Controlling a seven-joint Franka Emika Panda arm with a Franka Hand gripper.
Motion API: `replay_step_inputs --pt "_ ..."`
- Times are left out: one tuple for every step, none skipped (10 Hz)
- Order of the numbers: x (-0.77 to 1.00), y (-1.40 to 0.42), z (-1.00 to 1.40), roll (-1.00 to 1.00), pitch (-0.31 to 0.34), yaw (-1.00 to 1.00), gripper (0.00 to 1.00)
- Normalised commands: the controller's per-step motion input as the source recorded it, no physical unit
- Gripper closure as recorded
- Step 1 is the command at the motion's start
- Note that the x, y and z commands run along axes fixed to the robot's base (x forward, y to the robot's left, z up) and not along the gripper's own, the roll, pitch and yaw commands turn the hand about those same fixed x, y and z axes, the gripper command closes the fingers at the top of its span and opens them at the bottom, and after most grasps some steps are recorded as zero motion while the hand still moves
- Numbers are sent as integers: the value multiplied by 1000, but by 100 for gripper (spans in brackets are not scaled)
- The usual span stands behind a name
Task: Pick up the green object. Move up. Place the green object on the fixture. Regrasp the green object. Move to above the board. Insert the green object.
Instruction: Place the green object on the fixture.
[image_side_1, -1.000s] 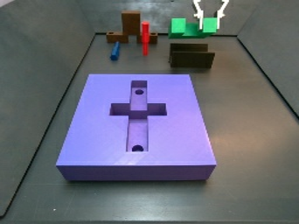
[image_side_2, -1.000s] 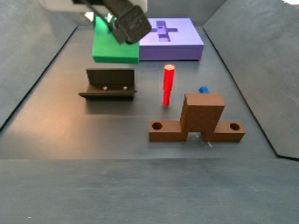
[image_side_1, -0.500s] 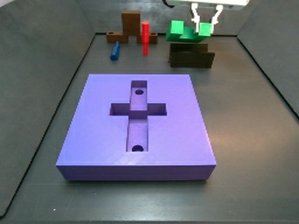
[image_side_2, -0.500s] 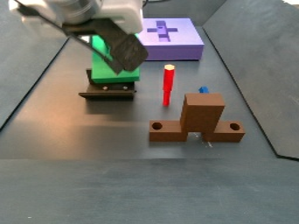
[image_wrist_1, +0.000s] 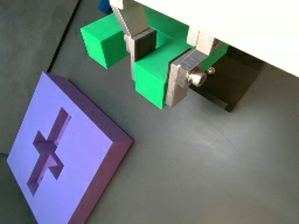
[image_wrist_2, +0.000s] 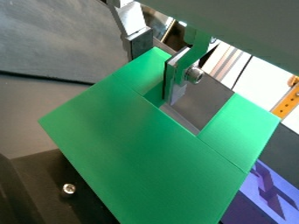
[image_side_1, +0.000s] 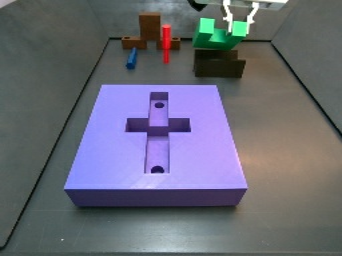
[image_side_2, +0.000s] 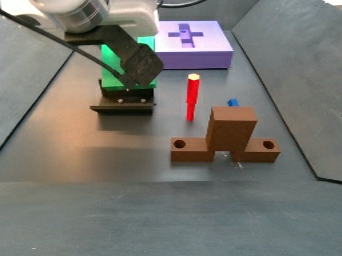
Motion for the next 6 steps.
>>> replay_step_inputs --pt "0 106 14 -83 0 0 100" --pt "383 0 -71 149 0 120 100" --pt "529 -74 -177 280 -14 0 100" --pt "409 -71 -340 174 -146 0 100" --pt "197 0 -460 40 -251 0 100" --pt "51 0 -471 0 -263 0 100"
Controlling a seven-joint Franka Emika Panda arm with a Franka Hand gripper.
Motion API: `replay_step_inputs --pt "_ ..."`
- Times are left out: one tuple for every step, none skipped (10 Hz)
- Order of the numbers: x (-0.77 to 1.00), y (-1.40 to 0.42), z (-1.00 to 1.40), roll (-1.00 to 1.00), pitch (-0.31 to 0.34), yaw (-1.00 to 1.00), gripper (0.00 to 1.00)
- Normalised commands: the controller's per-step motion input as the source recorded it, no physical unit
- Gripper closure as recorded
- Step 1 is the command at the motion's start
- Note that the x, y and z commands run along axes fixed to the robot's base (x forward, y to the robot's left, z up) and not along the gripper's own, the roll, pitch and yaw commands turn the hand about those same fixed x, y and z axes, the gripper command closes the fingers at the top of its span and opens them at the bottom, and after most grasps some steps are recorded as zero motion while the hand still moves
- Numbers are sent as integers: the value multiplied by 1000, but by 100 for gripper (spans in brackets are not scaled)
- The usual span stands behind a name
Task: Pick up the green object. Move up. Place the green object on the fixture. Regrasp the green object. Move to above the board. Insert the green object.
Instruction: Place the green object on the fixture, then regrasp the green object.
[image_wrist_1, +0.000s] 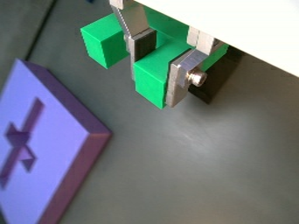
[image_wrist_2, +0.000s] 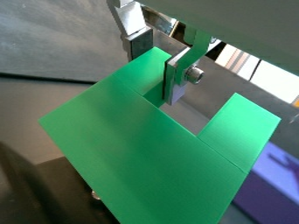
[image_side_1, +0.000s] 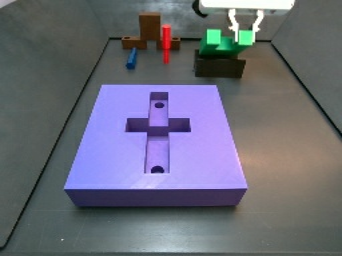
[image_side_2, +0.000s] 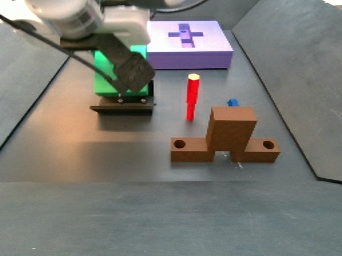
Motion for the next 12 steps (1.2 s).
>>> replay_step_inputs --pt "0 123 -460 0 -231 0 100" --pt "-43 106 -434 0 -231 0 100" --pt "-86 51 -177 94 -20 0 100" --pt "0 0 0 20 0 0 100" --pt "0 0 0 34 0 0 100" --pt "0 0 0 0 0 0 0" --pt "303 46 631 6 49 123 0" --pt "209 -123 606 631 160 60 0" --pt "83 0 634 649 171 54 0" --pt "131 0 654 689 191 89 0" --pt "111 -43 583 803 226 126 0" --pt "51 -123 563 894 280 154 0"
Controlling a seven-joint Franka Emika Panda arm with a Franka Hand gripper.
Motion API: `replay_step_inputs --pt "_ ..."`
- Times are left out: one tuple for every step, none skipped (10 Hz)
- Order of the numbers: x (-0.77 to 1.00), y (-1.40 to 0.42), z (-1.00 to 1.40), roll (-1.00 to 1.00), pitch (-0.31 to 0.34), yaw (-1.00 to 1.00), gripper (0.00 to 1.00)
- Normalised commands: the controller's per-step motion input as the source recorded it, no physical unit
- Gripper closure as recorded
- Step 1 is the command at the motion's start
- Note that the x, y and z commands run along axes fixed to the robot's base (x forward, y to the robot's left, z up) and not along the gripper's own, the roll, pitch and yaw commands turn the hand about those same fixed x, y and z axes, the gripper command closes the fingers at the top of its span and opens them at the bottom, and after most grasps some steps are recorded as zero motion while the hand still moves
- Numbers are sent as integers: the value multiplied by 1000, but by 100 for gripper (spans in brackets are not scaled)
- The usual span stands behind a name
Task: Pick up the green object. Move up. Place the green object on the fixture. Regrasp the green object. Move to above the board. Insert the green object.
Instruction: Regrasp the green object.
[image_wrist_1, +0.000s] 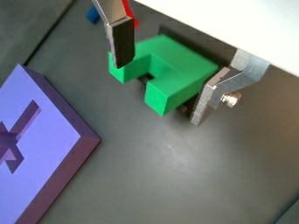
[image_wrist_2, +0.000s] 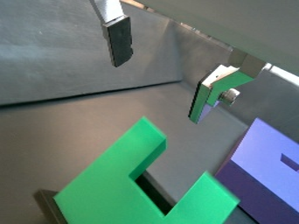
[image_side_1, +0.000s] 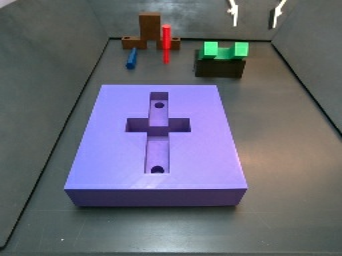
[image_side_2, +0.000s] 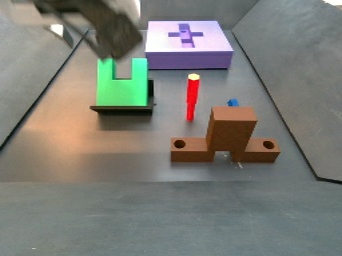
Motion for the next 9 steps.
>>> replay_step_inputs --pt "77 -183 520 1000 326 177 0" --pt "46 -211 391 1000 374 171 0" --pt "23 -217 243 1000 434 157 0" --pt "54 -191 197 1000 440 160 0" --pt "106 -160 151 1000 423 183 0" --pt "126 -71 120 1000 420 231 0" --pt "94 -20 94 1000 443 263 0" --pt "83 -11 80 1000 449 280 0" --pt "74 -26 66 1000 454 289 0"
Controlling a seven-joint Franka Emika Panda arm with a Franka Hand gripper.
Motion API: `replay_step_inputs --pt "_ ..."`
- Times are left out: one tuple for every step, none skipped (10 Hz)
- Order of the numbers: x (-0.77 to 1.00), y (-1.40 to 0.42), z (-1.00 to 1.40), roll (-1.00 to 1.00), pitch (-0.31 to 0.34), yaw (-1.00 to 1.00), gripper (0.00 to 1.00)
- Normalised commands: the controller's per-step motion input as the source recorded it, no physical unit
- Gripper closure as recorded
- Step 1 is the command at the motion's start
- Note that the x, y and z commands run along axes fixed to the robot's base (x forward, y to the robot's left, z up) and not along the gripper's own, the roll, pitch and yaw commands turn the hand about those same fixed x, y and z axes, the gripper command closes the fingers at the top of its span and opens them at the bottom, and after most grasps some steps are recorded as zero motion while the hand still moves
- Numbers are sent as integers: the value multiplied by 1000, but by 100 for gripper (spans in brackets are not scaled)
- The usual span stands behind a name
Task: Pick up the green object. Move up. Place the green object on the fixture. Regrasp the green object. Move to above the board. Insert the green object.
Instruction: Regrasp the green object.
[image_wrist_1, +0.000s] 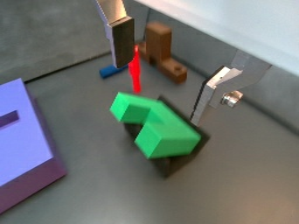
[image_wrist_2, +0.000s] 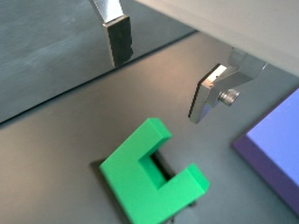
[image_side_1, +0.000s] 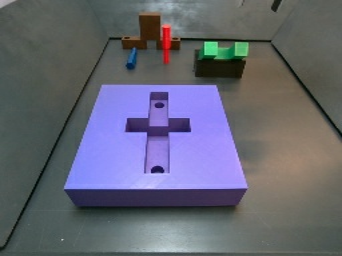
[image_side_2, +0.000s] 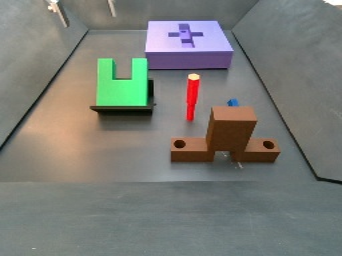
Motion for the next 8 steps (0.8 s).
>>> replay_step_inputs --pt "69 -40 80 1000 451 300 0" --pt "80 -37 86 1000 440 306 0" --pt "97 -49 71 1000 443 303 0" --pt "183 -126 26 1000 391 280 0" --pt "371 -309 0 1000 211 143 0" --pt "494 -329 0 1000 31 0 0" --pt "386 -160 -51 531 -157 -654 0" --pt "154 -17 -63 497 -180 -871 0"
